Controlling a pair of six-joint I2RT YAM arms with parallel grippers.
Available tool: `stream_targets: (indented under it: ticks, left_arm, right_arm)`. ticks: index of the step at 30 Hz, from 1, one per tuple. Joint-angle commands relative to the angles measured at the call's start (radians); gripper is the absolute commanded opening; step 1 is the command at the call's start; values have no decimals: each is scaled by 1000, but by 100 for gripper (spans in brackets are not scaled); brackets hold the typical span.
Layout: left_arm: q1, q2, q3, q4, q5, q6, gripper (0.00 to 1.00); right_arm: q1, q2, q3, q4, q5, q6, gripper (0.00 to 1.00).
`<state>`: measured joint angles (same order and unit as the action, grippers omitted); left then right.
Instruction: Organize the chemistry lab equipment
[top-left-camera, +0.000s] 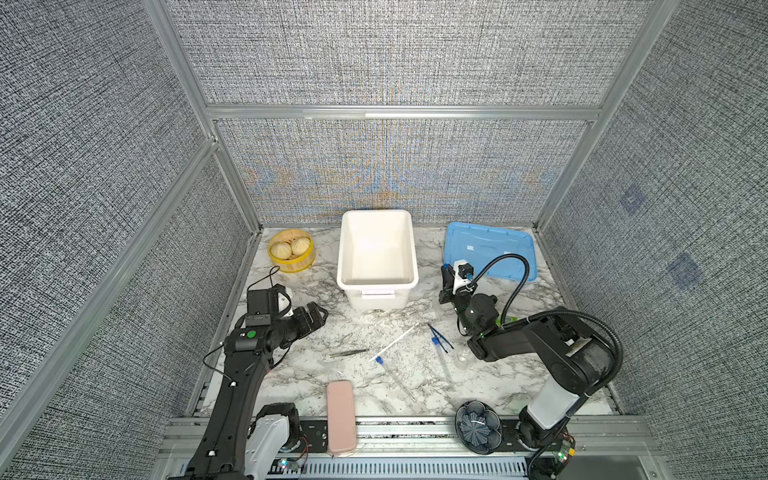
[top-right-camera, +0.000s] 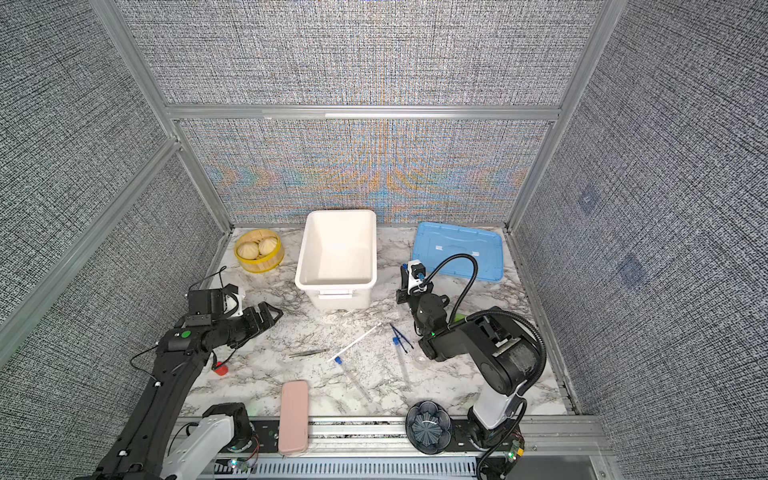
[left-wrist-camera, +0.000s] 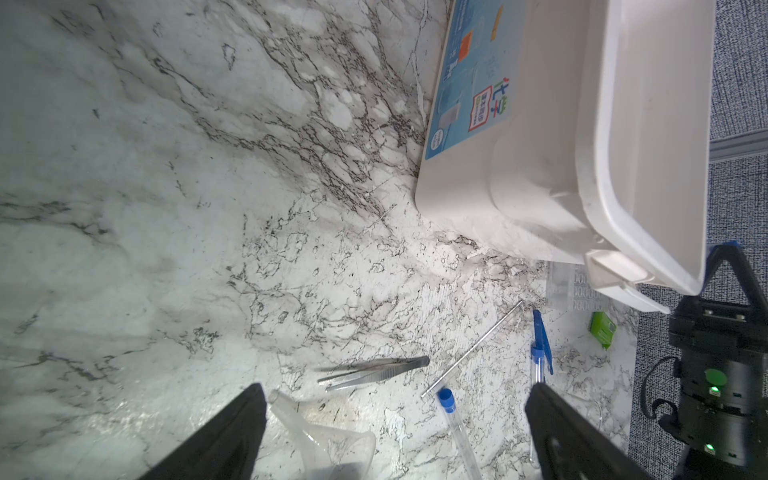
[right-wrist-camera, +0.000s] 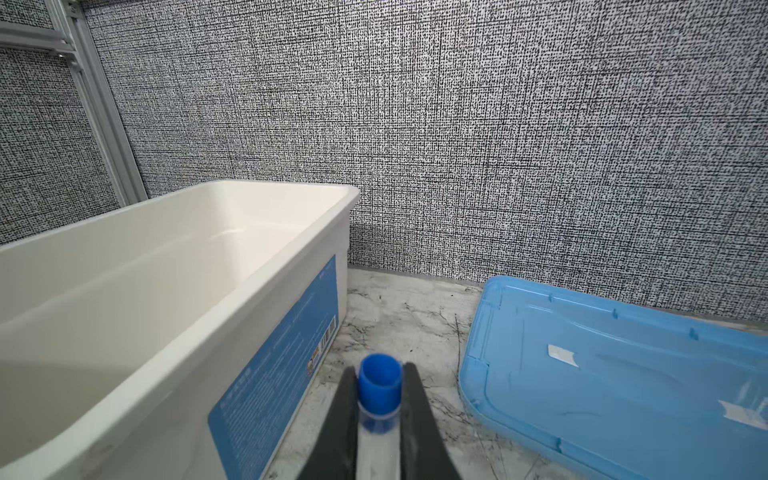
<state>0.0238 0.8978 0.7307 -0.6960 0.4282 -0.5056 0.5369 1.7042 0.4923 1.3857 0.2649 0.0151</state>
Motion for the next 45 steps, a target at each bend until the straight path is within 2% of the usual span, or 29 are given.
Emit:
stream_targets:
  ticks: [1,28,36,39,43,45]
  left_arm:
    - [1,-2,-3,20,7,-1,99]
    - [1,0,-4,28,31,-2,99]
    - [2,-4,-6,30,29,-4,99]
    - [2,-11,-6,30,30,-4,99]
    - [1,-26,-7,34,28,-4,99]
    - [1,-31,-7,35,29,-2,99]
  right_arm:
    - [5,-12,-13,16,17,-40,14]
    - [32,-78,-86,17,33,-58,25]
    - [25,-206,-115,1,28,27,40]
    - [23,-328,-88,-184,-1,47,43]
    - [19,-486,-60,-394,-98,48,45]
    - [17,-567,-14,-580,-139,43,45]
